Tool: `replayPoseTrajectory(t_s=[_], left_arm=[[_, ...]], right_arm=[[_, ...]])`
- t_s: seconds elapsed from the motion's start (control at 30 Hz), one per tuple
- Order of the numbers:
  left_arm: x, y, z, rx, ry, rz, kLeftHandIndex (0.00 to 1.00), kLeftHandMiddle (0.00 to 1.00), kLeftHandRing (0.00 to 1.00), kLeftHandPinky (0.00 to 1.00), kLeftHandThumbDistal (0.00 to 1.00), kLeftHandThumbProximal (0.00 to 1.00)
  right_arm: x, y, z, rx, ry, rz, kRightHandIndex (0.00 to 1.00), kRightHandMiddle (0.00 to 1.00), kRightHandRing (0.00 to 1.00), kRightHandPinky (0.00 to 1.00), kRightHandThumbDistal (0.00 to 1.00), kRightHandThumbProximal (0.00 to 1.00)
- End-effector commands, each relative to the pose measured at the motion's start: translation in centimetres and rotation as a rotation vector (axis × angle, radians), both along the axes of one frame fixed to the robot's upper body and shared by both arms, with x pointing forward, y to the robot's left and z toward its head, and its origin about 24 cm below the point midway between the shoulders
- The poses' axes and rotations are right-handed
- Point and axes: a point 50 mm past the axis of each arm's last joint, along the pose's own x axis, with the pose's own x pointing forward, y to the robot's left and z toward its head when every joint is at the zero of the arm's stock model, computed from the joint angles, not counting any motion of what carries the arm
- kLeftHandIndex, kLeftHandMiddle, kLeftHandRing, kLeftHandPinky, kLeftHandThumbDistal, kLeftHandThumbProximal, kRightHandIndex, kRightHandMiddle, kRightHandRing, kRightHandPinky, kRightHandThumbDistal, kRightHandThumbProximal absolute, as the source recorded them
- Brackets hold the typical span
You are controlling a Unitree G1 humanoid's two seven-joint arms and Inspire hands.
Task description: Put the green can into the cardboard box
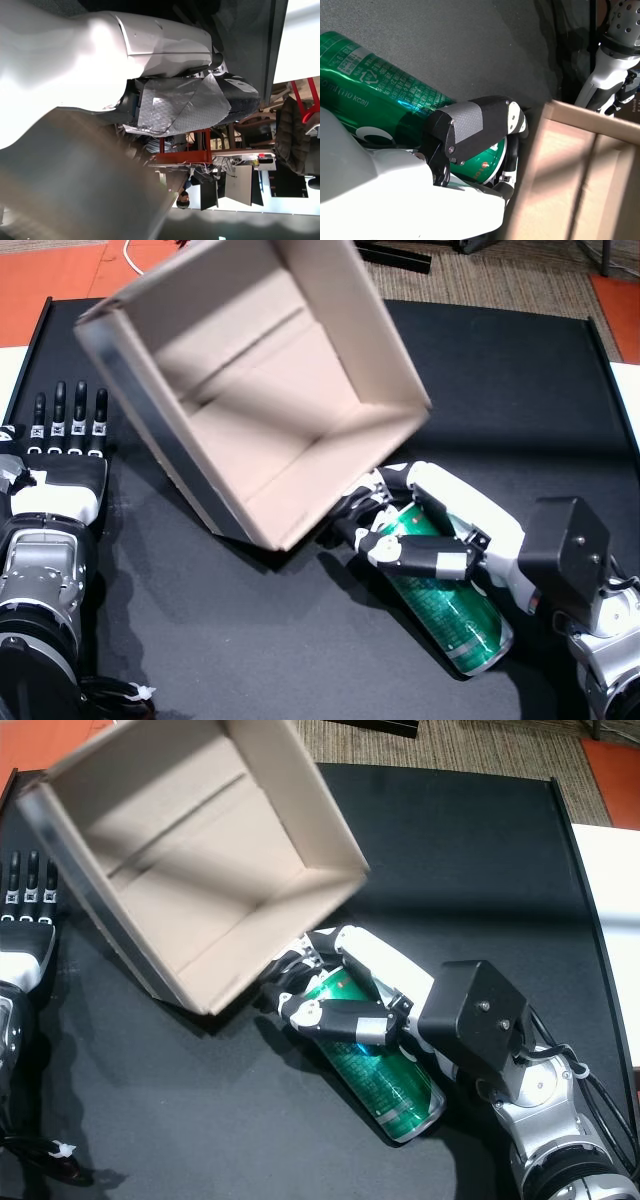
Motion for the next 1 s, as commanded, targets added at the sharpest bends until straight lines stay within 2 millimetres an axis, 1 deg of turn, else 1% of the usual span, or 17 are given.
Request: replayPoseTrajectory(t_s=[0.0,0.1,0.2,0.3,0.43,0.5,0.57,0.6,0.63,0.67,0.7,0.73,0.8,0.83,0.9,0.93,0.97], left_arm=[[0.0,0.0,0.1,-0.012,-0.006,0.007,0.59,0.66,0.75,0.85,0.00,1.00],[0.1,0.0,0.1,-0.006,0.001,0.007,0.58,0.65,0.75,0.85,0.00,1.00],[0.1,0.0,0.1,-0.005,0.004,0.008,0.58,0.64,0.74,0.85,0.00,1.00],[0.1,0.1,0.1,0.002,0.005,0.006,0.59,0.65,0.74,0.86,0.00,1.00],[0.0,0.1,0.1,-0.007,0.005,0.008,0.57,0.63,0.74,0.85,0.00,1.00],[0.0,0.1,0.1,-0.005,0.006,0.007,0.57,0.64,0.75,0.85,0.00,1.00],[0.0,0.1,0.1,-0.004,0.004,0.006,0.57,0.64,0.74,0.86,0.00,1.00],[0.0,0.2,0.0,-0.005,0.002,0.006,0.58,0.64,0.75,0.86,0.00,1.00],[0.0,0.2,0.0,-0.006,0.001,0.007,0.59,0.65,0.76,0.86,0.00,1.00],[0.0,0.1,0.0,-0.006,0.001,0.008,0.59,0.64,0.76,0.85,0.00,1.00],[0.0,0.1,0.1,-0.004,0.003,0.007,0.58,0.64,0.76,0.84,0.00,1.00],[0.0,0.2,0.1,0.002,0.007,0.004,0.58,0.64,0.75,0.84,0.00,1.00],[0.0,0.2,0.0,0.008,0.009,0.001,0.60,0.65,0.76,0.86,0.00,1.00],[0.0,0.2,0.0,0.009,0.008,0.000,0.60,0.65,0.76,0.86,0.00,1.00],[0.0,0.2,0.0,0.012,0.007,-0.001,0.57,0.64,0.76,0.86,0.00,1.00],[-0.1,0.2,0.0,0.016,0.002,-0.003,0.58,0.65,0.76,0.87,0.00,1.00],[-0.1,0.2,0.0,0.018,0.003,-0.002,0.57,0.64,0.76,0.87,0.00,1.00]], right_arm=[[-0.3,-0.2,-0.3,-0.008,0.007,0.003,0.38,0.36,0.38,0.56,0.48,0.28],[-0.3,-0.2,-0.4,-0.017,0.007,0.006,0.39,0.36,0.39,0.56,0.40,0.27],[-0.3,-0.2,-0.3,-0.014,0.006,0.002,0.40,0.36,0.38,0.56,0.35,0.25],[-0.3,-0.1,-0.3,-0.005,0.003,0.004,0.42,0.38,0.41,0.57,0.33,0.22],[-0.3,0.0,-0.3,0.005,0.003,0.007,0.45,0.41,0.44,0.57,0.32,0.18],[-0.3,0.0,-0.3,0.009,-0.005,0.001,0.46,0.40,0.44,0.56,0.31,0.17],[-0.3,0.1,-0.1,0.006,-0.037,-0.015,0.42,0.38,0.42,0.54,0.30,0.16],[-0.3,0.1,0.1,0.012,-0.069,-0.033,0.37,0.32,0.37,0.49,0.30,0.12],[-0.3,0.1,0.2,0.019,-0.098,-0.051,0.30,0.27,0.33,0.47,0.29,0.14],[-0.3,0.2,0.3,0.027,-0.119,-0.068,0.22,0.21,0.28,0.45,0.26,0.15],[-0.3,0.2,0.4,0.045,-0.132,-0.085,0.14,0.11,0.18,0.41,0.15,0.14],[-0.3,0.2,0.5,0.066,-0.141,-0.098,0.10,0.09,0.20,0.40,0.10,0.12],[-0.3,0.3,0.6,0.101,-0.156,-0.117,0.13,0.19,0.30,0.37,0.03,0.07],[-0.3,0.3,0.7,0.112,-0.164,-0.123,0.15,0.25,0.36,0.35,0.02,0.07],[-0.3,0.3,1.1,0.130,-0.204,-0.141,0.13,0.24,0.40,0.33,0.00,0.04],[-0.3,0.3,1.4,0.137,-0.234,-0.150,0.13,0.24,0.41,0.32,0.00,0.06],[-0.2,0.4,1.7,0.145,-0.262,-0.157,0.12,0.24,0.41,0.31,0.01,0.11]])
